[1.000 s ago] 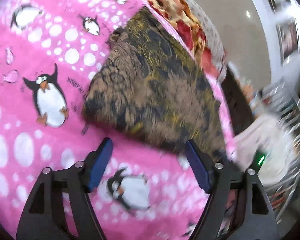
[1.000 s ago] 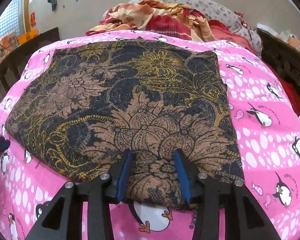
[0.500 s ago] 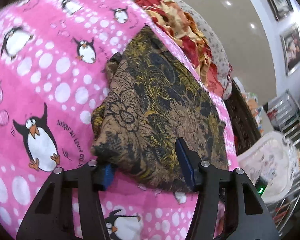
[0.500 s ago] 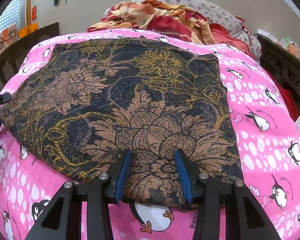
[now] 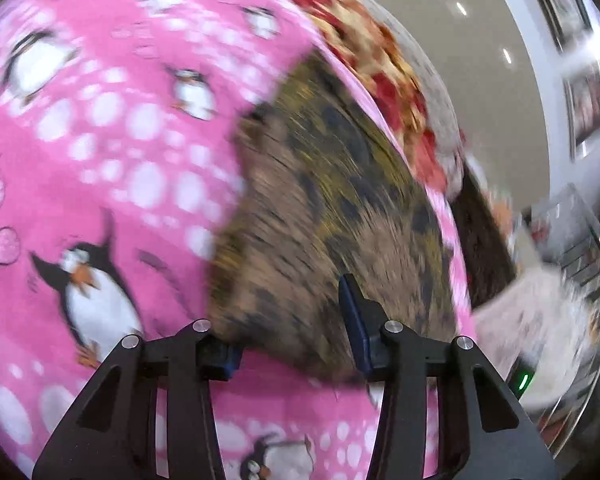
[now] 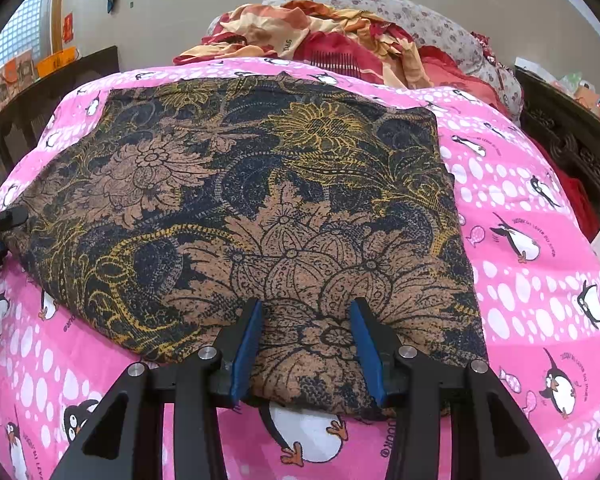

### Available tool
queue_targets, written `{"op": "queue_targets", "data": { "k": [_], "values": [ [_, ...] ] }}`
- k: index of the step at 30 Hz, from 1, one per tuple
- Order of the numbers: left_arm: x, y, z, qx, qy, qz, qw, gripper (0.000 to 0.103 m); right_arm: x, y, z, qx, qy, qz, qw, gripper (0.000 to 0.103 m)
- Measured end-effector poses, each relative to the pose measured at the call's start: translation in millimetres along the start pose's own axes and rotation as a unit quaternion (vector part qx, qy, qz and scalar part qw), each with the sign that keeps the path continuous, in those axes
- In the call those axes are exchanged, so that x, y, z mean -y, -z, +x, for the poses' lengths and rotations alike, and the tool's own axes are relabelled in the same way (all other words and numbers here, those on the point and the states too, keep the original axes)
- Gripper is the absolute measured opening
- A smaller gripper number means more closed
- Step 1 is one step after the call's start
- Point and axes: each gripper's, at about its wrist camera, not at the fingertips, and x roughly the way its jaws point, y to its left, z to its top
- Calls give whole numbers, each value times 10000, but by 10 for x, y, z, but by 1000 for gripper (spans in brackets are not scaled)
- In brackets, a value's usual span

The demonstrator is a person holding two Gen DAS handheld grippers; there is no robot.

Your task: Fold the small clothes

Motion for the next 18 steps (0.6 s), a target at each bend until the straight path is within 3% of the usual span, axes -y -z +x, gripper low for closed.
{"op": "queue_targets", "data": {
  "k": [6, 8, 11, 15, 18],
  "values": [
    [161, 112, -12, 135, -543, 436, 9975, 36, -4, 4, 4, -10, 9, -6, 10000, 44],
    [170, 120, -24, 194, -783, 454, 9957, 23, -4, -12, -3, -58, 26, -22, 10000, 44],
    [254, 160, -57, 342, -991, 712, 9919, 16, -44, -214, -78, -295, 12, -47, 9996, 44],
    [470, 247, -74, 632, -1252, 1361, 9807, 14, -213, -796, -226, -13, -467, -67, 9989, 44],
    [707, 318, -72, 882, -1426, 2064, 9640, 13, -427, -1292, -41, -224, -1374, 16, 9903, 44]
  ]
}}
